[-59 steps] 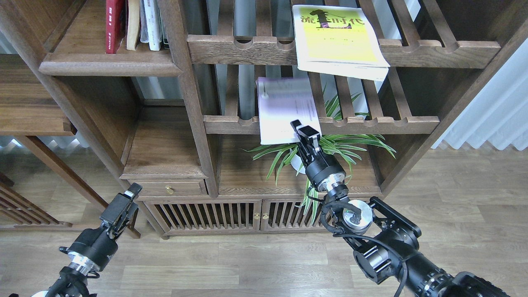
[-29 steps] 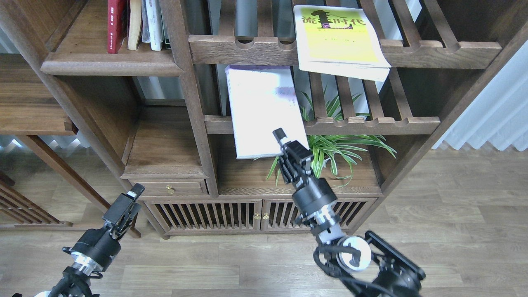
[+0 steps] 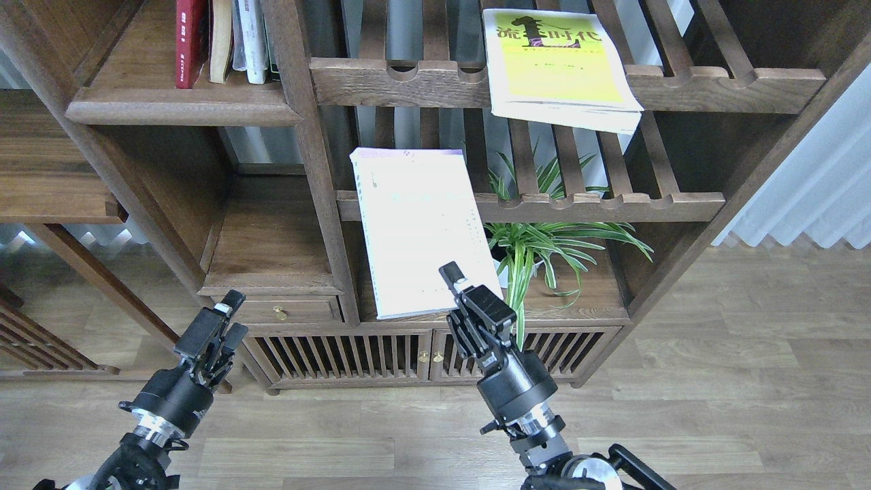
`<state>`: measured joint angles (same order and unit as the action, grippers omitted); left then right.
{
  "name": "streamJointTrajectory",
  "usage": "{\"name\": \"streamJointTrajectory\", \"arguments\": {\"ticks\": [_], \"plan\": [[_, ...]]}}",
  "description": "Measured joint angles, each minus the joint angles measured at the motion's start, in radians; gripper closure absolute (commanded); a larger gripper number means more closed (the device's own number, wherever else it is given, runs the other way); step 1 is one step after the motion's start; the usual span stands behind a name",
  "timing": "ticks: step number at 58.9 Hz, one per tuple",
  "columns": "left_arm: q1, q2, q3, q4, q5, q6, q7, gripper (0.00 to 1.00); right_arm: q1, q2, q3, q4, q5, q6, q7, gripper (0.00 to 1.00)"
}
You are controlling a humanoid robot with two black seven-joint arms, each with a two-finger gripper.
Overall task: Organize books on shelf
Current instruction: 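Lower the white book and bring the left gripper up beside it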
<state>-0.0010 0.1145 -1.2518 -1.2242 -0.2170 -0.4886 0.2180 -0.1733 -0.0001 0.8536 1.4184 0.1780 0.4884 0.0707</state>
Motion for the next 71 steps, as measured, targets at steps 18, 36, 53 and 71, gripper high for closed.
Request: {"name": "streamJointTrajectory", "arguments": {"ticks": [18,36,53,71], "plan": [[-0.085,-0.026,0.061,-0.061,-0.041,0.000,-0.069,0.01,-0.021,0.000,-0.023,-0.006,-0.026,0.000,-0.013,0.96],[-0.118,-0.016,0.100,-0.093,-0.047,0.000,-0.102,0.02,-0.020,0.000,-0.016,-0.030,-0.027,-0.002,-0.027,0.95],[-0.120,0.020,0.055,-0.037,-0.101,0.000,-0.113,0.06,-0.019,0.000,-0.012,-0.035,-0.025,-0.002,-0.028,0.95],[-0.094,0.116,0.064,0.018,-0.080,0.000,-0.112,0.07,-0.005,0.000,0.010,-0.046,-0.020,-0.001,-0.028,0.95]]}}
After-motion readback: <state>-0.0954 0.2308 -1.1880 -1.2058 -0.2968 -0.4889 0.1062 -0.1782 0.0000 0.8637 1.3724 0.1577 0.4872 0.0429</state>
